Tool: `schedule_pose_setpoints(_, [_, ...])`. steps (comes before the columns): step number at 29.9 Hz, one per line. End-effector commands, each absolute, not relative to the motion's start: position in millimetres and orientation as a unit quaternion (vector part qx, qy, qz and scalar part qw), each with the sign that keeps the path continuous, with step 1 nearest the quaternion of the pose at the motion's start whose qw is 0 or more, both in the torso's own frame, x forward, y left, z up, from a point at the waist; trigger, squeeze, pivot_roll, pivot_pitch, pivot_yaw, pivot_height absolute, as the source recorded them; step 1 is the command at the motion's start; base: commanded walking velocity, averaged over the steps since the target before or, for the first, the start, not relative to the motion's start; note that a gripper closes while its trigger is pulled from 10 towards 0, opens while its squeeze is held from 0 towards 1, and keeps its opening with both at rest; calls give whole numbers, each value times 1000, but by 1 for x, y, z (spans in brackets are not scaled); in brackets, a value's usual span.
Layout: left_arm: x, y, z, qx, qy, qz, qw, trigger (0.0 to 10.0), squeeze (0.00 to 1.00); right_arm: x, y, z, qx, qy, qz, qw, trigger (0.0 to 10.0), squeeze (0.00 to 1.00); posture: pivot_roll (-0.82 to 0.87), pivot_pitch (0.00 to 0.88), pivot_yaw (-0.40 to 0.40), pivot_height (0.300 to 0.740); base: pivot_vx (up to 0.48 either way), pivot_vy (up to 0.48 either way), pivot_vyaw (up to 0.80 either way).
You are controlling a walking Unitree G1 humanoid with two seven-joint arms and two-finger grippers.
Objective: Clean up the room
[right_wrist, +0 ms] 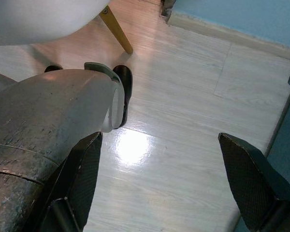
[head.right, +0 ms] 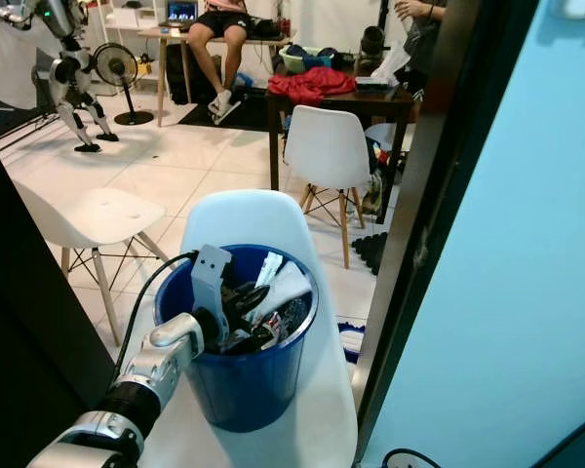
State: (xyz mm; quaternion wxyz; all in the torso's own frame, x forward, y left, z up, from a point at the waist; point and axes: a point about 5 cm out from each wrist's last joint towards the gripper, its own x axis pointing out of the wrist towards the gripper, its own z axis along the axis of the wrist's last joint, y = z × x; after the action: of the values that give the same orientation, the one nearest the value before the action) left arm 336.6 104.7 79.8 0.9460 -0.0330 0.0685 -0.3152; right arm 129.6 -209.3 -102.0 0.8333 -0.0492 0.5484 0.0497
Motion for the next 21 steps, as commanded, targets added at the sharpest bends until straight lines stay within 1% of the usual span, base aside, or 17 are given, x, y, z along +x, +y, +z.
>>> schedule_pose_setpoints(1, [337,101,79,-22,70,-318,945,10000,1000,129,-208,-103,-48,552,51,831,10000,0,-43,0,-36,735,0,0,0])
schedule_pose_setpoints(2, [338,102,79,-7,68,-307,949,10000,1000,128,-208,-103,-47,552,50,831,10000,0,-42,0,-36,735,0,0,0])
schedule_pose_setpoints(5, [339,103,78,5,68,-292,954,10000,1000,128,-209,-103,-46,552,49,831,10000,0,-42,0,-36,735,0,0,0])
schedule_pose_setpoints(6, [340,108,78,18,66,-269,961,10000,1000,127,-209,-103,-46,552,50,831,10000,0,-39,0,-39,735,0,0,0])
schedule_pose_setpoints(7, [340,108,78,18,66,-269,961,10000,1000,127,-209,-103,-46,552,50,831,10000,0,-39,0,-39,735,0,0,0])
schedule_pose_setpoints(9, [342,117,78,29,64,-233,970,10000,1000,127,-208,-103,-46,552,52,831,10000,0,-36,0,-42,735,0,0,0])
schedule_pose_setpoints(10, [342,117,78,29,64,-233,970,10000,1000,127,-208,-103,-46,552,52,831,10000,0,-36,0,-42,735,0,0,0])
schedule_pose_setpoints(12, [343,126,79,26,61,-190,980,10000,1000,129,-205,-103,-45,550,56,832,10000,0,-33,0,-45,735,0,0,0])
schedule_pose_setpoints(18, [343,128,80,22,53,-174,983,10000,1000,133,-201,-102,-46,547,59,833,10000,0,-31,0,-47,735,0,0,0])
schedule_pose_setpoints(19, [342,126,80,19,53,-175,983,10000,0,135,-199,-102,-46,547,60,834,10000,0,-33,0,-47,735,0,0,0])
schedule_pose_setpoints(21, [340,121,78,9,57,-180,982,10000,0,138,-197,-102,-46,545,60,835,10000,0,-35,0,-45,735,-345,0,0])
